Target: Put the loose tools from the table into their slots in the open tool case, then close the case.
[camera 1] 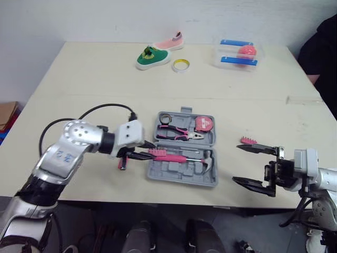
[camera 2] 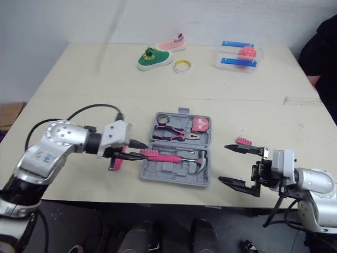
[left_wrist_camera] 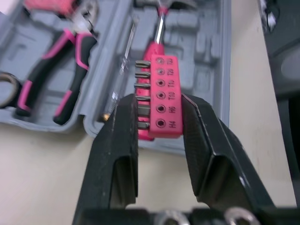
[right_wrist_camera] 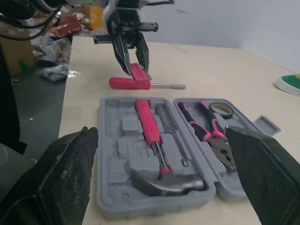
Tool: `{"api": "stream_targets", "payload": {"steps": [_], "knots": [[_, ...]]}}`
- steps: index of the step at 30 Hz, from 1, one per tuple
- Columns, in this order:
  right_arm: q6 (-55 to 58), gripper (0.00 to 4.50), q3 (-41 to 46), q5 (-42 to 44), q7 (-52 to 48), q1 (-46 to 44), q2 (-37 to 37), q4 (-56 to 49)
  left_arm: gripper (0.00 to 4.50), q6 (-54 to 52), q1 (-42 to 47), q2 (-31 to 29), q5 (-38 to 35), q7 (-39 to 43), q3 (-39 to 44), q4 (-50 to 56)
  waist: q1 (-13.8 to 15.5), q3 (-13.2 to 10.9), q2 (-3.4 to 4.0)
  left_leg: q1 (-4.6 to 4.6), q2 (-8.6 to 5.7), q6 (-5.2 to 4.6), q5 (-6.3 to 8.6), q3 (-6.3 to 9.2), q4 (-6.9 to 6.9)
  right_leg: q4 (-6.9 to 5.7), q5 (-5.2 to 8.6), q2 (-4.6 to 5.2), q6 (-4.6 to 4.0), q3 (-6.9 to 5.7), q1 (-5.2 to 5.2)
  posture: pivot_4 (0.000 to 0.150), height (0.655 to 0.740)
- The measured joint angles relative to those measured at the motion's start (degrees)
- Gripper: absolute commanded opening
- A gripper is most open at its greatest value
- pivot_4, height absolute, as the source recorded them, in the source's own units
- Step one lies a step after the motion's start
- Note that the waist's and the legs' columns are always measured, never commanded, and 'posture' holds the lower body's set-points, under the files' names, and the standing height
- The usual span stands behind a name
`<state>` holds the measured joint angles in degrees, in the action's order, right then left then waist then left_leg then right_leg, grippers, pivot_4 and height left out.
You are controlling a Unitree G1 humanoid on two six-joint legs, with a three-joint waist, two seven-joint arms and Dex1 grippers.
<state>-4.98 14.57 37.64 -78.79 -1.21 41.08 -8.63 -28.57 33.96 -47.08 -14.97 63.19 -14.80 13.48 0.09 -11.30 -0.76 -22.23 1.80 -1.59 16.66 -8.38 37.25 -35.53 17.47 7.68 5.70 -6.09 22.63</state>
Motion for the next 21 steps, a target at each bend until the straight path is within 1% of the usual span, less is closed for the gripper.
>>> {"api": "stream_targets", "payload": {"steps": [3, 7, 10, 18, 21], "knots": [[0.04, 4.50, -0.76, -0.46, 0.19, -0.49, -0.09, -0.21, 0.67, -1.07, 0.75, -0.78, 3.30, 1.25, -3.92, -0.39, -0.08, 0.00, 0.00, -0.04, 0.02, -0.11, -0.03, 0.00, -0.03, 0.04, 0.02, 0.04, -0.03, 0.04, 0.03, 0.150, 0.7400], [-0.11, 4.50, -1.17, -1.27, 0.29, -0.76, -0.73, -0.15, 0.67, -2.24, 1.00, 0.93, 4.98, 1.29, -6.47, -0.38, -0.05, 0.00, 0.00, -0.12, 0.08, -0.10, -0.03, 0.01, 0.01, 0.01, 0.06, -0.05, -0.08, -0.01, 0.07, 0.150, 0.7400], [-0.30, 4.50, -1.68, -2.09, 0.30, -0.76, -1.16, 0.00, 0.67, -2.22, 1.13, 0.83, 7.51, 1.41, -8.28, -0.39, -0.11, -0.01, -0.01, -0.12, 0.04, -0.14, -0.04, -0.02, 0.12, 0.01, 0.07, -0.08, -0.08, -0.05, 0.07, 0.150, 0.7400], [-1.24, 4.50, -2.22, -2.41, 0.58, -0.69, -1.24, 0.00, 0.67, -4.34, 1.67, 1.24, 9.60, 2.02, -9.16, -0.06, -0.07, -0.01, -0.02, -0.09, 0.06, -0.20, -0.03, 0.05, 0.26, -0.12, 0.02, 0.11, -0.03, 0.08, 0.01, 0.150, 0.7400], [-1.27, 4.50, -2.23, -2.40, 0.73, -0.51, -1.24, 0.00, 0.67, -5.20, 1.67, 2.62, 10.05, 1.38, -9.26, 0.08, -0.05, -0.01, -0.02, -0.11, 0.07, -0.19, -0.03, 0.06, 0.25, -0.11, 0.03, 0.11, -0.04, 0.09, 0.02, 0.150, 0.7400]]}}
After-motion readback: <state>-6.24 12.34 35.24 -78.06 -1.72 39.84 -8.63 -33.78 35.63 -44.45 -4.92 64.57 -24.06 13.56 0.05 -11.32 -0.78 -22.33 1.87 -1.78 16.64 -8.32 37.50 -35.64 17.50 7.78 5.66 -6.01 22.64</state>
